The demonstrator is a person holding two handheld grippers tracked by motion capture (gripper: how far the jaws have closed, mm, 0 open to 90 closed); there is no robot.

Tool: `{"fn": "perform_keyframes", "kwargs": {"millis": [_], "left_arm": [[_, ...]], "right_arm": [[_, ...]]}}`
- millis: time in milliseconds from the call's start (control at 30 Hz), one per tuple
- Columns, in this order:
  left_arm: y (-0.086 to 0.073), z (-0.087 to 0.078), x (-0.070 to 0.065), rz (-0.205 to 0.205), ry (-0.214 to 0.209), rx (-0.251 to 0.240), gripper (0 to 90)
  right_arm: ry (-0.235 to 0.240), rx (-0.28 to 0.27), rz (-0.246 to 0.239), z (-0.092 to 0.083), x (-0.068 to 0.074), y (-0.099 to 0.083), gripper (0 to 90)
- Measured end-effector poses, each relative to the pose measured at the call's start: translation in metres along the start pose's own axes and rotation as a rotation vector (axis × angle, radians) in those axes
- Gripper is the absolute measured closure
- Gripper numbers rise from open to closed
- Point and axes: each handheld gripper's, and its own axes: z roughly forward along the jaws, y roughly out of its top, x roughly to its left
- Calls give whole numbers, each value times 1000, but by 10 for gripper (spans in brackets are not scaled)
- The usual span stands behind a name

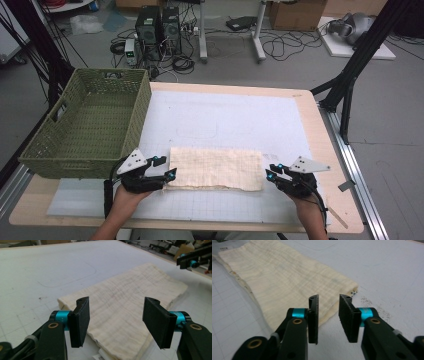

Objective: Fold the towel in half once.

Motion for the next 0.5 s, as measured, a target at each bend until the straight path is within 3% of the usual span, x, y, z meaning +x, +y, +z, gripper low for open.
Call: {"fn": "perform_keyframes", "kwargs": {"millis": [67, 167, 333, 367, 500], "left_arm": [[1, 4, 4, -4, 33, 21, 397], [6, 13, 11, -19, 65, 36, 398], [22, 31, 25, -49, 129, 29, 397], [27, 38, 30, -60, 135, 39, 401], [32, 52, 38, -51, 157, 73, 409]], "right_arm": [[-14, -3, 24, 7, 2, 2, 584], [-36, -13, 50, 16, 2, 7, 523], [-72, -4, 58, 29, -1, 18, 511], [-105, 2, 70, 36, -7, 24, 529], [-124, 22, 93, 47, -19, 32, 553]]}}
